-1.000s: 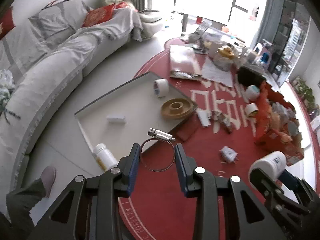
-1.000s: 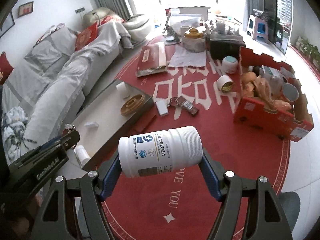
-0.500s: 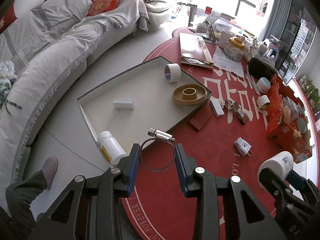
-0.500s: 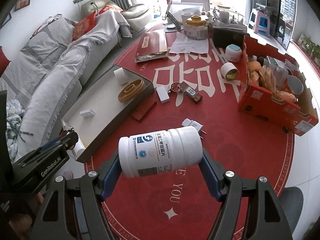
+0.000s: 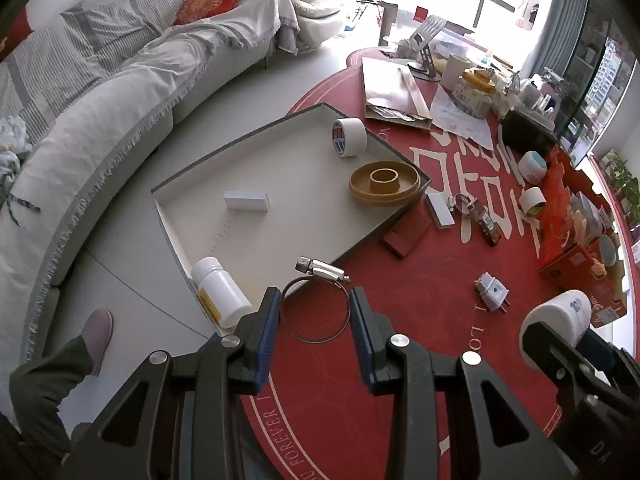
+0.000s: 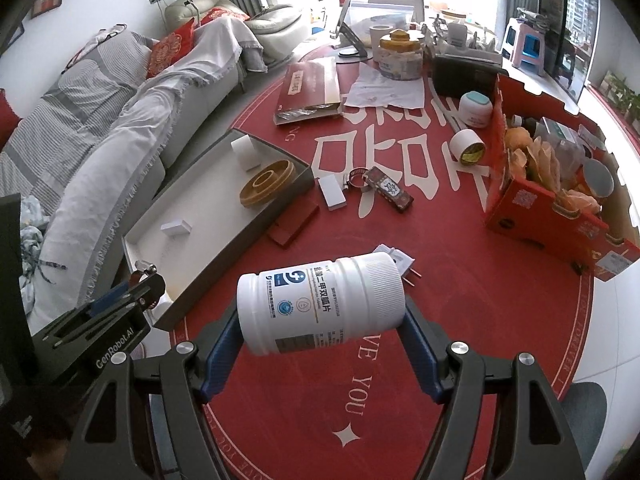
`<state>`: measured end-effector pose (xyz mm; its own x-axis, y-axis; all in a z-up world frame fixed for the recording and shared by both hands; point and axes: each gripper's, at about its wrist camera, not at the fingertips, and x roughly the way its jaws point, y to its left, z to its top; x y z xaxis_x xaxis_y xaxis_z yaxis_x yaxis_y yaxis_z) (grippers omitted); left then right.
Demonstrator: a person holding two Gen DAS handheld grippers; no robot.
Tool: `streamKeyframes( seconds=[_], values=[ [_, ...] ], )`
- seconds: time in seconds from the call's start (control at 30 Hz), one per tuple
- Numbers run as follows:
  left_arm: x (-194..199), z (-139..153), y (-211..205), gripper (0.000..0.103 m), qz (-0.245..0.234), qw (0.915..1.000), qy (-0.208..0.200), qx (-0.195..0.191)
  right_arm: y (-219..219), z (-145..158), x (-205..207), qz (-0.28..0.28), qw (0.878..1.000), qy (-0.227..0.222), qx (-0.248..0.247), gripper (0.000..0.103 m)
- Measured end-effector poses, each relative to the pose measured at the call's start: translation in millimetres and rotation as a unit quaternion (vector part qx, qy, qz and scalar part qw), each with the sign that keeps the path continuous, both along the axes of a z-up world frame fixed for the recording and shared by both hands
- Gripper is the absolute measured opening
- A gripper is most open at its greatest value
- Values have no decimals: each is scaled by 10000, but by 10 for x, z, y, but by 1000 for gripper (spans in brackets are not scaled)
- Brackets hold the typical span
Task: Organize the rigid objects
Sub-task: 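Carry the hose clamp and large pill bottle over the box lid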
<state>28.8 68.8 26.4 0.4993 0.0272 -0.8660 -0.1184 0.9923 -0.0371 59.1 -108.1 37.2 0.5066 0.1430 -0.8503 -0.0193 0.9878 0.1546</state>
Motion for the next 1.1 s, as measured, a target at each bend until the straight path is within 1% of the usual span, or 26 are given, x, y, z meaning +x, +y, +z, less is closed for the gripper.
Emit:
streamKeyframes(
  seconds=[0.27, 0.33, 0.4, 0.47, 0.57, 0.63, 0.73, 0.77, 0.87, 0.97, 1.03, 1.1],
  values=[
    [62, -92, 56, 38, 58, 9999, 138, -37, 56, -52, 114, 49, 9999, 108, -57, 74],
    [98, -92, 101, 38, 105, 9998, 152, -51, 89, -48, 164, 75, 9999, 120, -65, 74],
    [155, -47, 190, 38, 181, 9996, 151, -147, 127, -2, 232, 103, 9999, 86, -61, 74],
    [220, 54, 281, 38, 265, 9993, 79, -259, 168, 88, 318, 145, 9999, -13, -20, 74],
    [321, 320, 399, 38, 376, 9985, -193, -341, 267, 324, 501, 250, 9992, -295, 33, 74],
    [394, 535, 451, 38, 416, 9976, -441, -320, 345, 528, 647, 339, 9980, -535, 63, 74],
    [523, 790, 533, 38, 477, 9957, -742, -266, 441, 767, 838, 423, 9959, -772, 212, 74],
    [585, 852, 569, 38, 512, 9952, -802, -236, 487, 861, 925, 444, 9949, -865, 251, 74],
    [718, 952, 682, 38, 643, 9935, -923, -170, 614, 1010, 1091, 540, 9927, -1048, 239, 74],
    [867, 920, 802, 38, 828, 9920, -949, 80, 789, 1011, 1241, 696, 9916, -1086, 99, 74],
    [953, 793, 859, 38, 902, 9925, -816, 149, 916, 895, 1342, 801, 9922, -954, 9, 74],
    [1009, 624, 904, 38, 953, 9934, -622, 105, 997, 730, 1418, 844, 9933, -786, -18, 74]
  ],
)
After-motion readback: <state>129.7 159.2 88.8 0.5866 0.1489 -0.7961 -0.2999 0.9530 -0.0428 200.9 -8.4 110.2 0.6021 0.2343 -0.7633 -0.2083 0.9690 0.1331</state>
